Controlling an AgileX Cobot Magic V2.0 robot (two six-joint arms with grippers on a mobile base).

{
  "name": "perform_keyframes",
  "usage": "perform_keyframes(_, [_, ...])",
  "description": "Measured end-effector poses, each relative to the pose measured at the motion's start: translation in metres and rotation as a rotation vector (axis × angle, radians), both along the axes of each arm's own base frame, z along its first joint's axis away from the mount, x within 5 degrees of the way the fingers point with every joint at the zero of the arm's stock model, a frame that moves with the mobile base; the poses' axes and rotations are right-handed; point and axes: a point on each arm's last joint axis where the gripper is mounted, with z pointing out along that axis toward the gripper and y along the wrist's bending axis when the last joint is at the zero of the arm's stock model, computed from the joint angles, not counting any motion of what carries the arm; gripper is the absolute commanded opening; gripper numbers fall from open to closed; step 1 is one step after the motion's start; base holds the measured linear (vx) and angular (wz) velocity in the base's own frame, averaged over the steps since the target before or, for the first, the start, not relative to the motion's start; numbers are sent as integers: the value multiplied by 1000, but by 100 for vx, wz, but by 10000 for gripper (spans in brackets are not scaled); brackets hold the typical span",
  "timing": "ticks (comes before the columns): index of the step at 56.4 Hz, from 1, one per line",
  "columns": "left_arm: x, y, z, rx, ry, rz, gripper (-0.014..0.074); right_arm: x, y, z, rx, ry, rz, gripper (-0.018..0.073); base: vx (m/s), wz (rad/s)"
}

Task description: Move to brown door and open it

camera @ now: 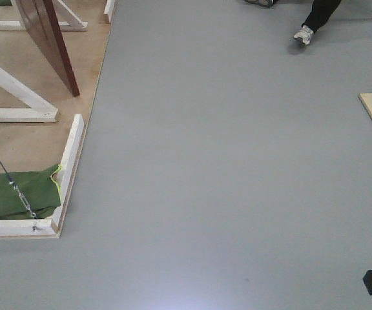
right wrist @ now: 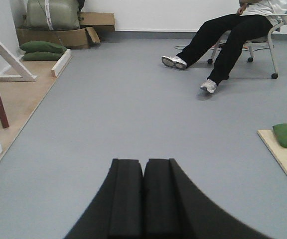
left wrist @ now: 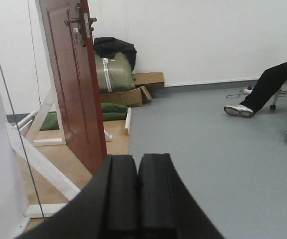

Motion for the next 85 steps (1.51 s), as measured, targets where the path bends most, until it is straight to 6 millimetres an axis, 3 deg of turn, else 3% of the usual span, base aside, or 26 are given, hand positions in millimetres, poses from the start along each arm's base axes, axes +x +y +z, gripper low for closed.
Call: perform_keyframes(85, [0,2,0,0,0,29,-6,0,0,0,0,0,0,0,41,1])
